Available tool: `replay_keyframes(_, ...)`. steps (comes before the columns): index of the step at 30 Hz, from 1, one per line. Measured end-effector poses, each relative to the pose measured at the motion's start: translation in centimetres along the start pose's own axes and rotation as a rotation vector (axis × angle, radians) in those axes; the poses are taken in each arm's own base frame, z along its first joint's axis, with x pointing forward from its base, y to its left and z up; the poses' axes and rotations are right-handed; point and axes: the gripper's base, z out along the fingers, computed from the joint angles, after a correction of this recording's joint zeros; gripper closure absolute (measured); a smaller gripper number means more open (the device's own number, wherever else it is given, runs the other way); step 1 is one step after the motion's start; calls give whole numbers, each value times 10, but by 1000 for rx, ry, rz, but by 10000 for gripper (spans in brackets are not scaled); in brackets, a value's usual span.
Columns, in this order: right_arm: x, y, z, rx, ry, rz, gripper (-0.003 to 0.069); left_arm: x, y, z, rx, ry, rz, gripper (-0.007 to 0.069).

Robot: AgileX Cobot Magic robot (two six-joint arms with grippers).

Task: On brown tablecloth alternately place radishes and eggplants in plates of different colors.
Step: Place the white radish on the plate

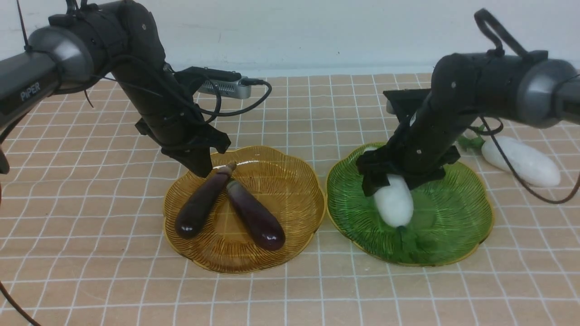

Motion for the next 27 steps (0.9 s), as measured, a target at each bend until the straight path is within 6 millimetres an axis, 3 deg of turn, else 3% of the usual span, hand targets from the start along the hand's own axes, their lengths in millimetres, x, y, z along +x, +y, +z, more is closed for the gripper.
replay_keyframes(4,-9,-16,-12,12,-12,30,4,0,0,0,1,0,0,628)
replay_keyframes(8,-20,-35,-27,23,-28,43,62,0,0,0,2,-1,-1,628)
replay_keyframes(11,-27,-55,-40,38,-49,61,179,0,0,0,2,-1,-1,628)
replay_keyframes(14,-34,-85,-53,79,-82,85,381,0,0,0,2,-1,-1,628)
replay_keyframes(17,-36,-106,-55,118,-93,88,531,0,0,0,2,-1,-1,628)
replay_keyframes(19,-33,-134,-55,166,-87,105,624,0,0,0,2,-1,-1,628)
replay_keyframes(23,-27,-166,-50,228,-62,123,654,0,0,0,2,-1,-1,628)
replay_keyframes(27,-25,-175,-43,252,-39,78,569,0,0,0,3,-1,-1,628)
